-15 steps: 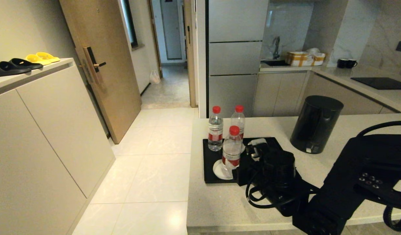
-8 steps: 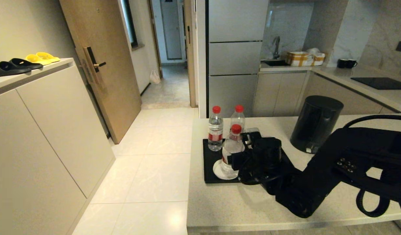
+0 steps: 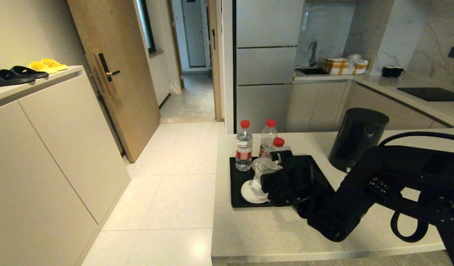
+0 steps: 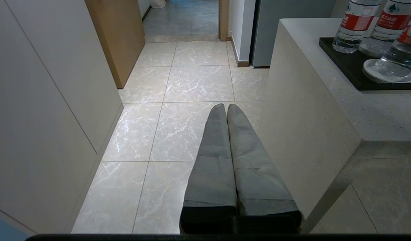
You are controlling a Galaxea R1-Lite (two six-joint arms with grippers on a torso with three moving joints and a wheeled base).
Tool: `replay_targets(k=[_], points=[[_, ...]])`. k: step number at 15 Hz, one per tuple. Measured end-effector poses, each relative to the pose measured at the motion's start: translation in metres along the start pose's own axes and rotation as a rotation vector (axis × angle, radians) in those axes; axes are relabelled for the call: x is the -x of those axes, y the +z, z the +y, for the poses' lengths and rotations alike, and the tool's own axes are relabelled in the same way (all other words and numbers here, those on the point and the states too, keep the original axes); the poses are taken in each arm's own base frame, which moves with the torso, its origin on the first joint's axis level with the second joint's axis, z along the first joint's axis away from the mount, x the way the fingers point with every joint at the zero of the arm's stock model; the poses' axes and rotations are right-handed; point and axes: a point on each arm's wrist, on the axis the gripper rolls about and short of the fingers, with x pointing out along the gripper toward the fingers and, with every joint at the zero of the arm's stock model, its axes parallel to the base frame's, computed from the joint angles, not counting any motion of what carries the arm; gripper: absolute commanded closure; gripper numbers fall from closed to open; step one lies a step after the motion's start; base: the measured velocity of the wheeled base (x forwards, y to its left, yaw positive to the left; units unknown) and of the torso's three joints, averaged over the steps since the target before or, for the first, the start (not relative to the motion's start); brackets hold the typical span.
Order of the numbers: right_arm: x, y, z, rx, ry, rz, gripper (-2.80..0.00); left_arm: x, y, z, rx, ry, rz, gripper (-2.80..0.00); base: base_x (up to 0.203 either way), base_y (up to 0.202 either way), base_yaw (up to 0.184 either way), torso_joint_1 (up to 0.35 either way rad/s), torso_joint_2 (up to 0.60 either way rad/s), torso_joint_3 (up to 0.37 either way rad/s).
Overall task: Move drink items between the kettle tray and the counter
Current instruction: Pick up the bottled water, then place it on the right
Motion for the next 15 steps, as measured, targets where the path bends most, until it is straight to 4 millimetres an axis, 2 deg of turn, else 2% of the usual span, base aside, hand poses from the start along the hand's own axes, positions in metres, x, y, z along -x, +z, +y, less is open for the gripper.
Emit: replay_targets(k=[9,13,15], points=[[0.013,0.005,0.011,0.004,0.034,-0.008,0.0,0.0,0.0,0.0,0.0,0.0,0.0,0.0,0.0,0.0,0.0,0.0,0.0,0.0],[0.033,0.034,0.008,-0.002,0.034,-0.044,0.0,0.0,0.0,0.0,0.0,0.0,0.0,0.0,0.0,0.0,0.0,0.0,0.0,0.0],[0.046,0.058,-0.005,0.005,-0.013,-0.04,0.0,0.0,0.0,0.0,0.0,0.0,0.0,0.0,0.0,0.0,0.0,0.0,0.0,0.0]])
